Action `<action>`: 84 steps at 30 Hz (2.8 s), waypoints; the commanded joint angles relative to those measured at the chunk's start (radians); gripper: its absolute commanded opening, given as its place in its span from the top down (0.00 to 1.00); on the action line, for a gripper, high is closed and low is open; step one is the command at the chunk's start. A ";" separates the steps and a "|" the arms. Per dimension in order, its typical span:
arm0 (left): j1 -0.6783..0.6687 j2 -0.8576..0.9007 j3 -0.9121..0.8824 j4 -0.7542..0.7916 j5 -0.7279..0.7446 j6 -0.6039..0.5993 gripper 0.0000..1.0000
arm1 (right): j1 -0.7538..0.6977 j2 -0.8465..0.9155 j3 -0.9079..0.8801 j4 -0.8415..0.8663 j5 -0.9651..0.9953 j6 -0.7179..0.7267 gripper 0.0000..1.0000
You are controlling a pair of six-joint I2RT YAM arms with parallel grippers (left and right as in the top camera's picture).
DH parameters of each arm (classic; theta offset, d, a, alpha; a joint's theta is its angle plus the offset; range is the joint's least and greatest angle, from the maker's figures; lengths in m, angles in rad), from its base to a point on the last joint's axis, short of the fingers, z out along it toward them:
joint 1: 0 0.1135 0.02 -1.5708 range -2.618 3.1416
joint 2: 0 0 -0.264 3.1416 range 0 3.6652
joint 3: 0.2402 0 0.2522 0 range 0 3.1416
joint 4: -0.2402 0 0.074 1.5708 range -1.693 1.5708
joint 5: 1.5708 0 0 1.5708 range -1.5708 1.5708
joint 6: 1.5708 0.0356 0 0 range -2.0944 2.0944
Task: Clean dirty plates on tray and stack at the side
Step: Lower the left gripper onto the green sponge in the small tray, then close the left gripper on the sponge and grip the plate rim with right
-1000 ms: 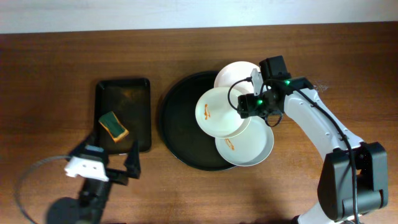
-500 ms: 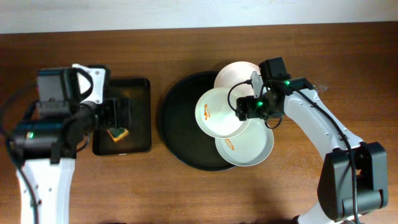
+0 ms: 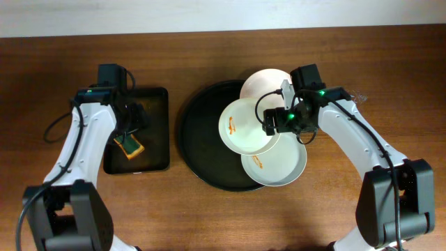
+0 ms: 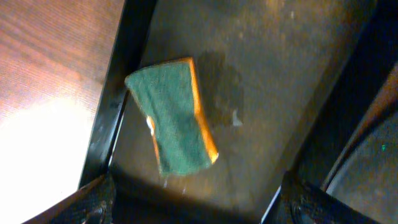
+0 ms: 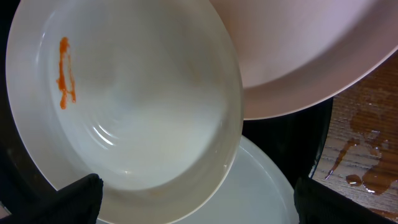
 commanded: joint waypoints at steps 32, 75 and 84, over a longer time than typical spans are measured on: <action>0.009 -0.009 -0.309 0.706 -0.059 -0.204 0.71 | 0.003 -0.008 0.003 -0.015 -0.005 0.001 0.01; 0.000 0.100 -0.312 0.846 0.036 0.108 1.00 | 0.003 -0.008 0.003 0.037 -0.004 0.001 0.01; 0.000 0.015 -0.312 0.636 0.063 0.112 0.39 | 0.003 -0.008 0.005 0.036 -0.005 0.002 0.01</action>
